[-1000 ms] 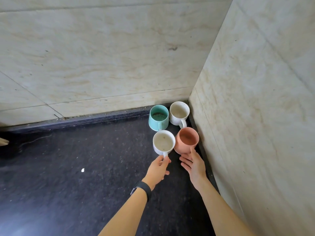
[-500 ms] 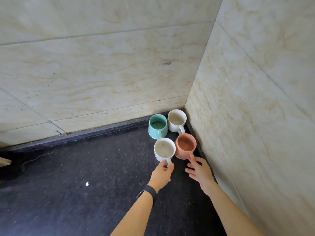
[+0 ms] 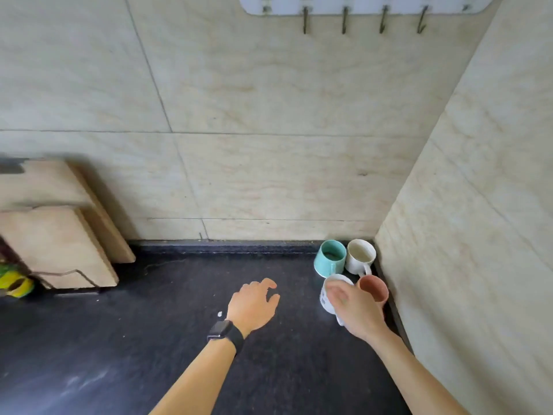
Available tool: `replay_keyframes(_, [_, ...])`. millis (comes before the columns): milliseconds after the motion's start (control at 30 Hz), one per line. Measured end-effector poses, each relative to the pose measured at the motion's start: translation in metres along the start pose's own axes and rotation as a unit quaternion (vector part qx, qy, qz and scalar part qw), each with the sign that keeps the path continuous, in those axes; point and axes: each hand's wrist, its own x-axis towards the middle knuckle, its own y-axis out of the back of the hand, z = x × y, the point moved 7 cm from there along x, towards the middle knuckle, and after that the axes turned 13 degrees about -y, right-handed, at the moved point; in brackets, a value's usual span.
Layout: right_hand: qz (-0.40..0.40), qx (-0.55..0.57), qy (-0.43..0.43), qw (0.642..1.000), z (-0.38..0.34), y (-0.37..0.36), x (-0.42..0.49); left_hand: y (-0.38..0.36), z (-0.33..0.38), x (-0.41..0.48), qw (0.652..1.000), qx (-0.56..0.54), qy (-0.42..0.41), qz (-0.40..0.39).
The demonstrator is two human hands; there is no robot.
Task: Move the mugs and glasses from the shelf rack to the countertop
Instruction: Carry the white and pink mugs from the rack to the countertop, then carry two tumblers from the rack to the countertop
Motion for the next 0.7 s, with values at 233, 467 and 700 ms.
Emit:
replay_keyframes(233, [-0.047,-0.096,0.292,0.950,-0.171,-0.058,-0.091,0.111,-0.071,-0.190,0.966,0.107,0.120,0.201])
replay_keyframes(467, [-0.090,-0.101,0.515,0.846,-0.253,-0.144,-0.271,0.126,-0.090,-0.451,0.887,0.168,0.299,0.310])
replay_keyframes(700, [-0.140,-0.098,0.668,0.724,-0.282,-0.206,-0.486,0.102,-0.053,-0.700,0.791,0.195,0.451,0.364])
